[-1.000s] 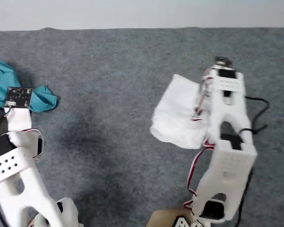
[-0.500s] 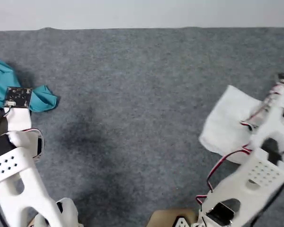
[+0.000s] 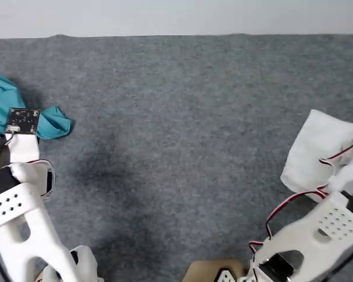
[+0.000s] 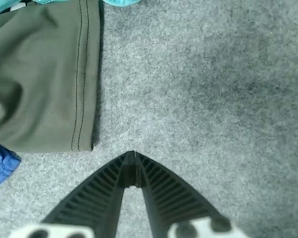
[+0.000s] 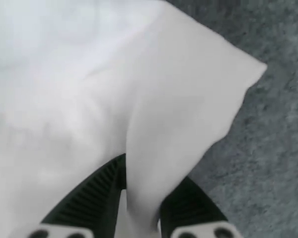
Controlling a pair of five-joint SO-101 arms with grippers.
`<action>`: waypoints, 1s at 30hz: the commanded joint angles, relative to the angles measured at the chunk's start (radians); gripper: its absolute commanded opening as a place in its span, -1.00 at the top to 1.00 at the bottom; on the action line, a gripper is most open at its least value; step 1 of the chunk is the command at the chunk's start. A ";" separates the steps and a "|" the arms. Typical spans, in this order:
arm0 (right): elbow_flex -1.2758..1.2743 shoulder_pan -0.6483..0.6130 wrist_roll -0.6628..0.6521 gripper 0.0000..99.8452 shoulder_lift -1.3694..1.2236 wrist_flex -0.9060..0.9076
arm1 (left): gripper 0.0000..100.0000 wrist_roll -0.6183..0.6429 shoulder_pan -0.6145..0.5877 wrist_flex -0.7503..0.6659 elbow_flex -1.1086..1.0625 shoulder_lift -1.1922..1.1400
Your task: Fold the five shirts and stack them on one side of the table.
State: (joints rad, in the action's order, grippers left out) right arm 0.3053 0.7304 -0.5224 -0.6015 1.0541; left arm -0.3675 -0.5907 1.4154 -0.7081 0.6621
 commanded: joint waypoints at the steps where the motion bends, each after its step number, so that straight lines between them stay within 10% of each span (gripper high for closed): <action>1: 0.028 0.030 -0.029 0.98 0.085 -0.045 | 0.99 -0.044 -0.002 -0.014 0.016 0.025; 30: 0.029 0.110 -0.195 0.80 0.028 -0.231 | 0.99 -0.063 -0.003 -0.011 0.016 0.025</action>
State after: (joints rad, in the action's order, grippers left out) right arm 0.3053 0.8209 -0.7081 -0.6030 0.8362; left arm -0.4212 -0.5907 1.4154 -0.7081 0.6621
